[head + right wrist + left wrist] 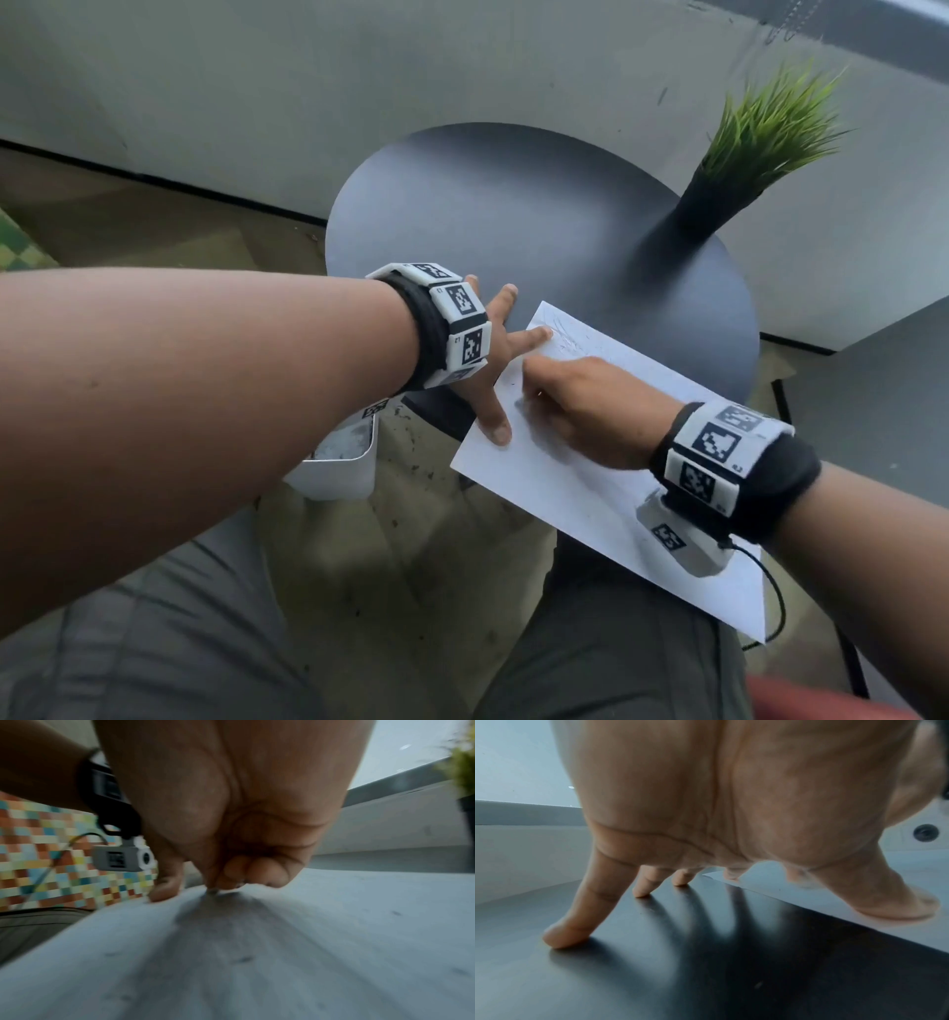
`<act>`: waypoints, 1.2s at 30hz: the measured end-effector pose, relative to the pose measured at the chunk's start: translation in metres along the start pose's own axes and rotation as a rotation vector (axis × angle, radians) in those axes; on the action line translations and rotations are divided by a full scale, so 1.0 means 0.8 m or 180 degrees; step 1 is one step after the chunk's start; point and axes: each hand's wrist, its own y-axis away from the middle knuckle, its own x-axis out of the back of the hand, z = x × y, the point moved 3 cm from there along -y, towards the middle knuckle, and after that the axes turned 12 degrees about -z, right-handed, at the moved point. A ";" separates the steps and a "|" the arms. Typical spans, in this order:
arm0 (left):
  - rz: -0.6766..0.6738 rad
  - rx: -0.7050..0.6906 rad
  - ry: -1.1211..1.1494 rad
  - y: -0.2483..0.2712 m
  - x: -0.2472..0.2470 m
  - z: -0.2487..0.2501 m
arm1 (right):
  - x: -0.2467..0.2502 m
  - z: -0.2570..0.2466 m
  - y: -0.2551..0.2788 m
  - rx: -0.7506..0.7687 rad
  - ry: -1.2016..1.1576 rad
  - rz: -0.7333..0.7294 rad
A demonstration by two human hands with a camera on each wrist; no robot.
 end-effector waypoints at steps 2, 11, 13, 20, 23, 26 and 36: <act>-0.0012 -0.0014 -0.0027 0.000 0.001 0.001 | 0.002 0.004 0.003 0.0090 -0.0093 -0.0132; -0.0053 -0.0001 -0.0010 0.001 0.002 0.000 | -0.003 0.007 0.007 0.0134 -0.0166 -0.0107; -0.0053 -0.0004 -0.0001 0.002 0.002 0.001 | 0.009 0.030 0.006 -0.0167 -0.0381 -0.0005; -0.0068 0.0025 -0.0082 0.001 0.003 0.000 | -0.006 0.007 0.019 0.0321 -0.0068 -0.0266; -0.0073 0.0029 -0.0112 0.001 0.004 0.001 | 0.006 0.030 0.018 0.0001 -0.0232 -0.0076; -0.0101 0.0043 -0.0117 0.002 0.003 0.001 | 0.014 0.049 0.017 -0.0553 -0.0199 0.0521; -0.0087 0.0041 -0.0155 0.002 0.004 0.000 | 0.015 0.059 0.010 -0.0713 -0.0296 0.0452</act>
